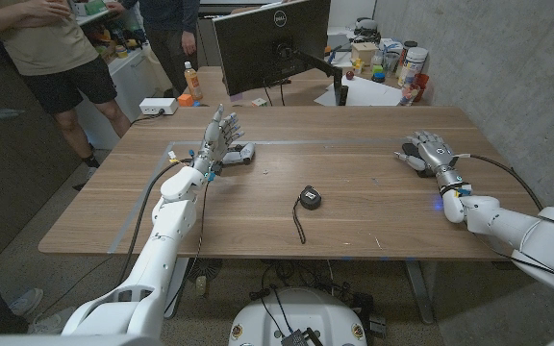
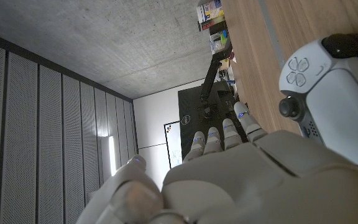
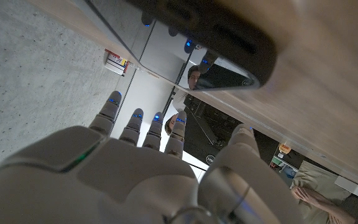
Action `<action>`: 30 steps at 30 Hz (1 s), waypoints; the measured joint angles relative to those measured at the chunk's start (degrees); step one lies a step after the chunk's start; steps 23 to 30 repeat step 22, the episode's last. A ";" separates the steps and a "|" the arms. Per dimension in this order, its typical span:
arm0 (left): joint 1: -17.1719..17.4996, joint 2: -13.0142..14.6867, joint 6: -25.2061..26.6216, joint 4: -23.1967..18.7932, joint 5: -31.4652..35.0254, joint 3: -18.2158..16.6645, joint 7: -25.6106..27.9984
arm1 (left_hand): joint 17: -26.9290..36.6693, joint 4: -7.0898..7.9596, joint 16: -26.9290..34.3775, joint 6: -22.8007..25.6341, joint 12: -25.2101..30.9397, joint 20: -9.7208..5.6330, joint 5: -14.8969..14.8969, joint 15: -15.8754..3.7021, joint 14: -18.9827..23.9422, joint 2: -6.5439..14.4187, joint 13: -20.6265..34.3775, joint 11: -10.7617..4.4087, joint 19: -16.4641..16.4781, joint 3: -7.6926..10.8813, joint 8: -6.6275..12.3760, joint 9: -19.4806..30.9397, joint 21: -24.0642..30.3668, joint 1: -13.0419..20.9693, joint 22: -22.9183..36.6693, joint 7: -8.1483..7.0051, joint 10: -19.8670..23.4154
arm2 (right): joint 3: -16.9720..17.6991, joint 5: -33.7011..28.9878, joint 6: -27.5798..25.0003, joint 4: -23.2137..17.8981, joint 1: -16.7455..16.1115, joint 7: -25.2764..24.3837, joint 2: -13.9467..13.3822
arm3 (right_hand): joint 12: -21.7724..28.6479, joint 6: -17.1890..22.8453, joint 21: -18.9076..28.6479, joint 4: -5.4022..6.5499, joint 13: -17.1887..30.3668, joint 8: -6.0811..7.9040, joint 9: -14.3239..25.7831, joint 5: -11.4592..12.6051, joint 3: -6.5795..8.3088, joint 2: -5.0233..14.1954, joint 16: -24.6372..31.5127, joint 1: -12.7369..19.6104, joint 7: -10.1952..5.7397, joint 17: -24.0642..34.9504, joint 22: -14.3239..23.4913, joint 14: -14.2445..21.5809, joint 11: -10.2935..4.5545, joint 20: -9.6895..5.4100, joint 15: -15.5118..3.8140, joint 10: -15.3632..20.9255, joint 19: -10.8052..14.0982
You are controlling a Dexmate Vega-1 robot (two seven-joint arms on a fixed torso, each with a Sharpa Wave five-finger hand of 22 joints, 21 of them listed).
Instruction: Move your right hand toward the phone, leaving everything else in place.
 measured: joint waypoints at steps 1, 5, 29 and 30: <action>0.00 0.00 0.04 0.00 0.05 0.01 0.09 | 0.00 0.00 0.00 0.00 0.00 0.00 0.00 0.00 0.00 0.00 0.00 0.00 0.00 0.00 0.00 0.00 0.00 0.00 0.00 0.00 0.00 | -0.06 0.06 0.05 0.05 0.04 0.04 0.02 | -0.11 -0.01 0.10 0.00 0.08 0.00 0.00 0.00 0.00 0.00 0.00 0.00 -0.01 0.00 0.00 0.00 0.00 0.00 0.00 0.00 0.00; 0.00 0.00 0.08 0.00 0.11 0.03 0.21 | 0.00 0.00 0.00 0.00 0.00 0.00 0.00 0.00 0.00 0.00 0.00 0.00 0.00 0.00 0.00 0.00 0.00 0.00 0.00 0.00 0.00 | -0.70 0.44 0.47 0.65 0.38 0.23 0.27 | -0.20 -0.29 0.10 0.00 0.28 0.00 0.00 0.00 0.00 0.00 0.00 0.00 0.08 0.00 0.00 0.24 0.00 -0.10 -0.24 0.00 0.72; 0.37 -0.02 0.19 -0.50 0.22 0.12 0.53 | 0.00 0.00 0.00 0.00 0.00 0.00 0.00 0.00 0.00 0.00 0.00 0.00 0.00 0.00 0.00 0.00 -0.22 0.00 0.00 0.00 0.00 | -1.95 1.48 1.32 1.44 0.93 0.39 0.38 | -0.20 -0.28 0.10 0.00 0.28 0.00 0.00 0.00 0.00 0.00 0.00 0.00 0.09 0.00 0.01 0.31 -0.01 -0.11 -0.31 0.01 1.12; 0.37 -0.02 0.19 -0.50 0.22 0.12 0.53 | 0.00 0.00 0.00 0.00 0.00 0.00 0.00 0.00 0.00 0.00 0.00 0.00 0.00 0.00 0.00 0.00 -0.22 0.00 0.00 0.00 0.00 | -1.95 1.48 1.32 1.44 0.93 0.39 0.38 | -0.20 -0.28 0.10 0.00 0.28 0.00 0.00 0.00 0.00 0.00 0.00 0.00 0.09 0.00 0.01 0.31 -0.01 -0.11 -0.31 0.01 1.12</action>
